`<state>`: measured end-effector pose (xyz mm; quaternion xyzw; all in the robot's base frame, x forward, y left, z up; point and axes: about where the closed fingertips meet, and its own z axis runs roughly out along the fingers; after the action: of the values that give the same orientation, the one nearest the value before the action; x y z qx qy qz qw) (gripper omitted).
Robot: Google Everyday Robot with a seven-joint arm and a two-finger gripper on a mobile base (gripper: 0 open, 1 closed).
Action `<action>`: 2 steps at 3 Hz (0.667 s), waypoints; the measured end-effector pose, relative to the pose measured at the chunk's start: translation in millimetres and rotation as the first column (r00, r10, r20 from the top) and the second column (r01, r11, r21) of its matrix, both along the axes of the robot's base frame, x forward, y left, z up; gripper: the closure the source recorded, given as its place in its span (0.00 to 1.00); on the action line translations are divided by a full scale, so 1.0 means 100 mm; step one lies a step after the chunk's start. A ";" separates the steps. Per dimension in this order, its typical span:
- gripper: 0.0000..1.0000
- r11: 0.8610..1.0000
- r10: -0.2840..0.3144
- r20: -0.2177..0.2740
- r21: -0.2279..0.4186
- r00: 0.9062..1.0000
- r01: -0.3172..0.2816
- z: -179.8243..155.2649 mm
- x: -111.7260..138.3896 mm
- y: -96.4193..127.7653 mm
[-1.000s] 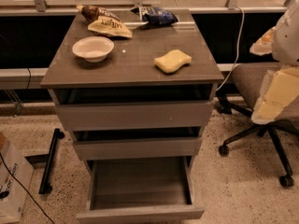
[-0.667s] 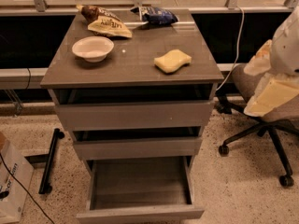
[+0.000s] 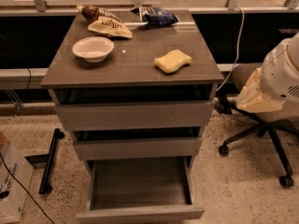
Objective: Close bottom drawer
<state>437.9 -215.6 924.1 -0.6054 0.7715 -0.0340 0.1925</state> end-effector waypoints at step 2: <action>1.00 0.999 0.035 -0.025 -0.004 0.999 -0.035 -0.54 -0.03 0.25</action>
Offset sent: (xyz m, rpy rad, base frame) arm -0.0051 0.0440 -0.1047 -0.0035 0.0423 0.0586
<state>434.6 -191.0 869.8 -0.6194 0.7632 -0.0248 0.1821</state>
